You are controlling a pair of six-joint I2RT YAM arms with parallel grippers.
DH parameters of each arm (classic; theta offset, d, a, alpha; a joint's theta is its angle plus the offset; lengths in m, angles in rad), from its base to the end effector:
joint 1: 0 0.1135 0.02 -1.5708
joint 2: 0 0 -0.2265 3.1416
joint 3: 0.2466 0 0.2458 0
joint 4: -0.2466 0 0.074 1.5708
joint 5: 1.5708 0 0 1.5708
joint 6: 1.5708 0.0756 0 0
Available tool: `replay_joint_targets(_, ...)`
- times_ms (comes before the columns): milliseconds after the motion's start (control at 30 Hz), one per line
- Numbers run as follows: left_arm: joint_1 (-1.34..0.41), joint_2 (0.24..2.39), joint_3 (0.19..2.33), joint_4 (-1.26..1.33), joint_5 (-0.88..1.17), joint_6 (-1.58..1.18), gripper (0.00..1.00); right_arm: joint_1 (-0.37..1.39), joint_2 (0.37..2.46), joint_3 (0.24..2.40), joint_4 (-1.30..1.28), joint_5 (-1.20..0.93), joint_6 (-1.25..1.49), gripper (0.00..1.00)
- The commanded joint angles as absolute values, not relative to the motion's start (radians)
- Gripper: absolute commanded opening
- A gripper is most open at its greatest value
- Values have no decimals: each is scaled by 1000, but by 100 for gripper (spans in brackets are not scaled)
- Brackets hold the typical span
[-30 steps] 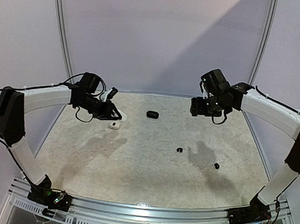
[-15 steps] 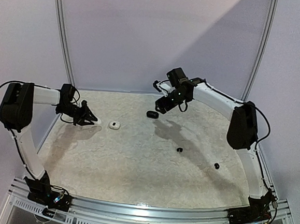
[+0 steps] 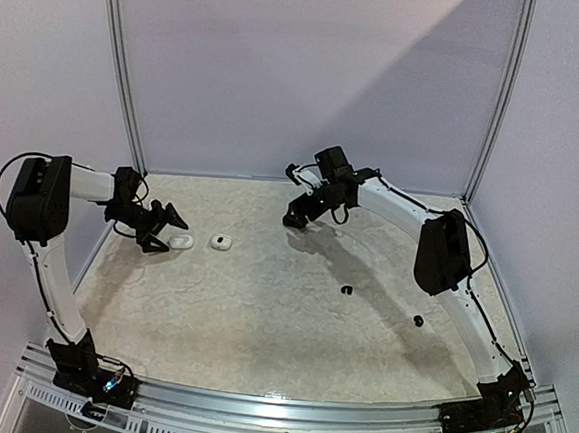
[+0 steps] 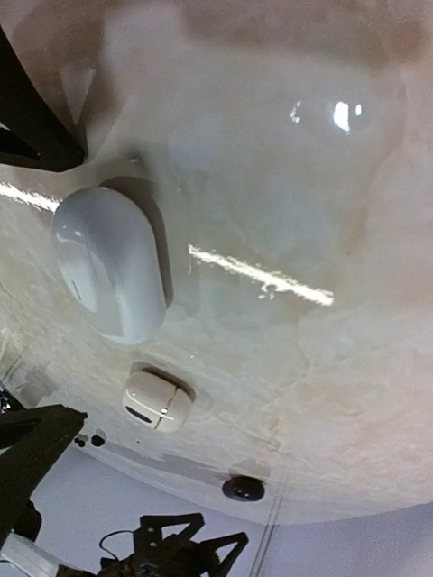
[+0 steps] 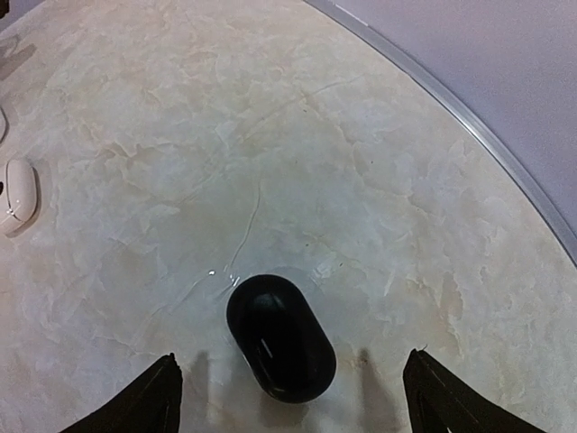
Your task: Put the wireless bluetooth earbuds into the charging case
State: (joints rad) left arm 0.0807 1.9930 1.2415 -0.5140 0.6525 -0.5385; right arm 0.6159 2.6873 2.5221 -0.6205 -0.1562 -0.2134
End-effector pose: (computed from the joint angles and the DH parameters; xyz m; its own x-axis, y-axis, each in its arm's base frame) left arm 0.3707 -0.0161 0.0733 -0.8766 -0.4797 0.0390 -0.3864 0.6531 -0.6513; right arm 0.4614 0.3410 0.1277 -0.4244 -0.5567 -0.7142 -0.7677 0.6394 -0.0422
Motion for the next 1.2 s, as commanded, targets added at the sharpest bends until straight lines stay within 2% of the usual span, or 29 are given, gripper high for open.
replay_joint_targets(0,87,1985,1286,-647,480,-483,94,606,2717,2566,-616,-197,-154,87)
replay_joint_targets(167,60,1963,1445,-751,423,-293,95,601,2718,2564,-614,-235,-28,87)
replay_joint_targets(267,-7,1987,1664,-821,403,-5,91,577,2696,2511,-541,-295,154,87)
replay_joint_targets(400,-144,2052,1909,-927,366,442,94,538,2608,2403,-393,-299,327,89)
replay_joint_targets(500,-223,2139,2057,-969,382,616,94,505,2574,2340,-314,-310,458,89)
replay_joint_targets(567,-278,2216,2153,-992,419,661,98,486,2547,2232,-197,-366,577,89)
replay_joint_targets(667,-346,2365,2332,-1050,486,683,99,480,2478,2102,-115,-382,703,91)
replay_joint_targets(800,-425,2542,2487,-1011,437,647,99,480,2427,2036,-118,-361,716,90)
replay_joint_targets(1000,-447,2638,2539,-803,402,395,99,484,2530,2031,49,-388,974,77)
replay_joint_targets(1167,-431,2657,2480,-680,435,30,85,492,2648,2078,130,-386,1169,70)
